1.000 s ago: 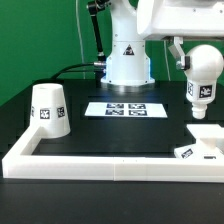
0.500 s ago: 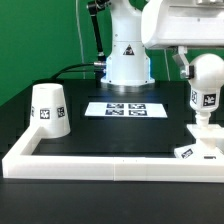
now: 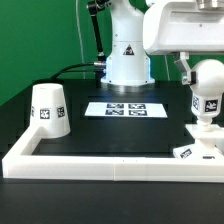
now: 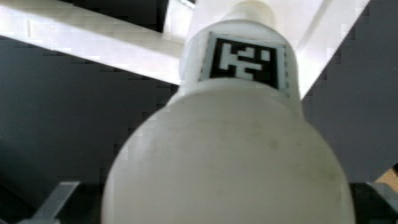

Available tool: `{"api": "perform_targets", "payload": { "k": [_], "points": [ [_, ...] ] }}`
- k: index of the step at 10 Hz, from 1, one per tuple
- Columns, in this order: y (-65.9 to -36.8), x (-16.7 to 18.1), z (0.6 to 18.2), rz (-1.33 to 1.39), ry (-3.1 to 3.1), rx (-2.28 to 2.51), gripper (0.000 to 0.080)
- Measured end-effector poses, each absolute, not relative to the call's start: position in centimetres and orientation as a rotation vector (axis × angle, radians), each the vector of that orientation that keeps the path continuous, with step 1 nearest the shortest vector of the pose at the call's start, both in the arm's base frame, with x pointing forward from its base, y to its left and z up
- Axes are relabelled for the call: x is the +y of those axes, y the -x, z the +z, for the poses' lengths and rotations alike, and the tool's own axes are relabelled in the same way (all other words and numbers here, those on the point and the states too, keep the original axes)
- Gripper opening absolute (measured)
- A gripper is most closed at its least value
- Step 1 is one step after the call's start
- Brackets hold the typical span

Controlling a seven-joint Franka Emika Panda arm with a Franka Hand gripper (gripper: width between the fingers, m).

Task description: Assemble lamp

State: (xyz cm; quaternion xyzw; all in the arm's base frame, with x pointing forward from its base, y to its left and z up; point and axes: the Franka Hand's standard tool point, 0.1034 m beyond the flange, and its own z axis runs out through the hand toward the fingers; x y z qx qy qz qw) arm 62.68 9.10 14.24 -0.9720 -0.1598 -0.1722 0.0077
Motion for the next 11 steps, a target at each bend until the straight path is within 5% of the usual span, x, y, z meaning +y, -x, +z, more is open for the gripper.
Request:
{"api": "perform_targets", "payload": {
  "k": [11],
  "points": [
    [-62.2,9.8,13.0,-0.616,3.026,-0.515,0.0581]
  ]
}}
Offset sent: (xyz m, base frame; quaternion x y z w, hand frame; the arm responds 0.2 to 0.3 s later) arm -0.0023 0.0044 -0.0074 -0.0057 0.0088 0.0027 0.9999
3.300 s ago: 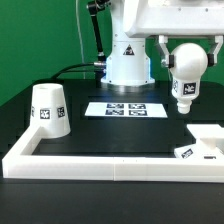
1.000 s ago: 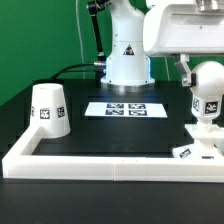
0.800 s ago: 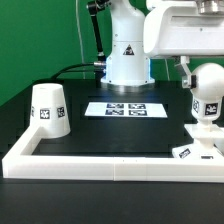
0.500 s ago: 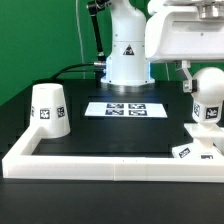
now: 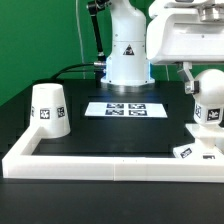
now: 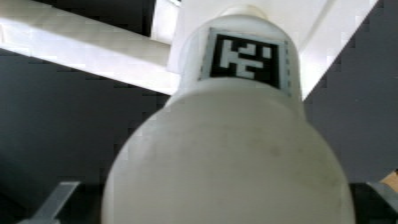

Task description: Assemble lamp

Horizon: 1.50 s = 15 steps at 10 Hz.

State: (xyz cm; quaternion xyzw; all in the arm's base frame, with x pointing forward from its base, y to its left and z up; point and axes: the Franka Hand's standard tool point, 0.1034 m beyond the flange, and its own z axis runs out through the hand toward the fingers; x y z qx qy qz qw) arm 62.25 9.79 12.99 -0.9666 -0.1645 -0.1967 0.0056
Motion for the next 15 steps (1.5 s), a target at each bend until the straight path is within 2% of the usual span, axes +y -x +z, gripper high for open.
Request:
{"api": "perform_targets", "payload": {
  "k": [9,15],
  "points": [
    [-62.2,9.8,13.0,-0.615,3.026,-0.492,0.0581],
    [-62.1,7.9,12.7,-0.604,2.948,0.292,0.0581]
  ]
}}
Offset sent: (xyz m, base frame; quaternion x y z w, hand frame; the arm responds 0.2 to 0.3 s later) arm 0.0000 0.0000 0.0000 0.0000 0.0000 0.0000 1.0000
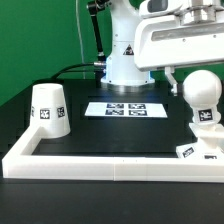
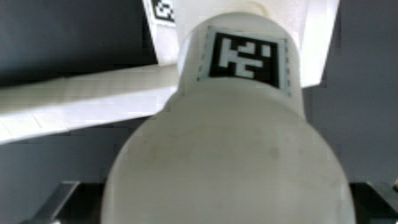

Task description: Assemble lamp

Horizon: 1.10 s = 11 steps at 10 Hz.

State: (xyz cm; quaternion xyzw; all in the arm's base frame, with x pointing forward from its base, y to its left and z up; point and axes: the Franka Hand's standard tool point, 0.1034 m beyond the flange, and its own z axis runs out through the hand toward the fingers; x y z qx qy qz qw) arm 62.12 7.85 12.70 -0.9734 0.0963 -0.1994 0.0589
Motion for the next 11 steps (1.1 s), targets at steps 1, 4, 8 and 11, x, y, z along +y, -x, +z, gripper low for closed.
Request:
{"api": "perform_targets", "payload": {
  "k": [1,4,8,11],
  "points": [
    [-62.04,7.75,12.58,-0.597,2.930,0.386,0.0581],
    [-61.85,7.41,12.38,-0.564,2.843,0.677,0.0581],
    [-61.60,7.16,12.17,-0.497,2.669,1.056,0.0581],
    [-61.45,7.32,12.06,-0.424,2.491,1.351,0.0581]
  ]
}}
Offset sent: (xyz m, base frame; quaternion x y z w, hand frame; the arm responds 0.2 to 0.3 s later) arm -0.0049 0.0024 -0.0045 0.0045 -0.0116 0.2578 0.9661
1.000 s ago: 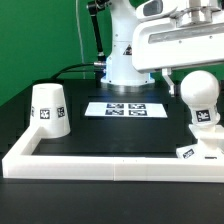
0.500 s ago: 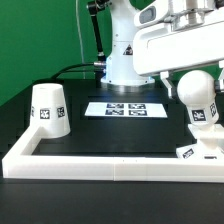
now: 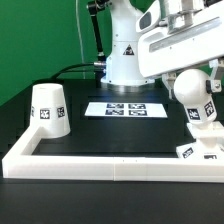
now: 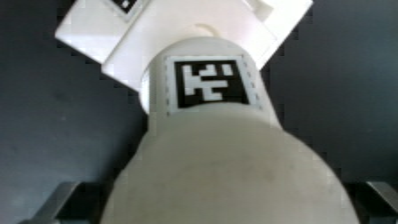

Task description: Assemble lamp

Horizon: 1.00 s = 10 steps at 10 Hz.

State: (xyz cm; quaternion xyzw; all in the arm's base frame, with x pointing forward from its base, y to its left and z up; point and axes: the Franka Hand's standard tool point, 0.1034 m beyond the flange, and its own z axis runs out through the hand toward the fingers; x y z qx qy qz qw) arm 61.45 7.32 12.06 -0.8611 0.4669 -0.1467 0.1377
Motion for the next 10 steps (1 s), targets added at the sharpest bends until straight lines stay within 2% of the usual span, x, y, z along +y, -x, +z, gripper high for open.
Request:
{"api": "perform_targets", "payload": {
  "k": [4,9,10],
  "points": [
    [-60.8,9.4,11.5,-0.306,2.200,1.721,0.0581],
    [-60.7,9.0,11.4,-0.217,1.983,1.925,0.0580],
    [-60.7,9.0,11.4,-0.220,1.998,1.911,0.0658]
  ]
}}
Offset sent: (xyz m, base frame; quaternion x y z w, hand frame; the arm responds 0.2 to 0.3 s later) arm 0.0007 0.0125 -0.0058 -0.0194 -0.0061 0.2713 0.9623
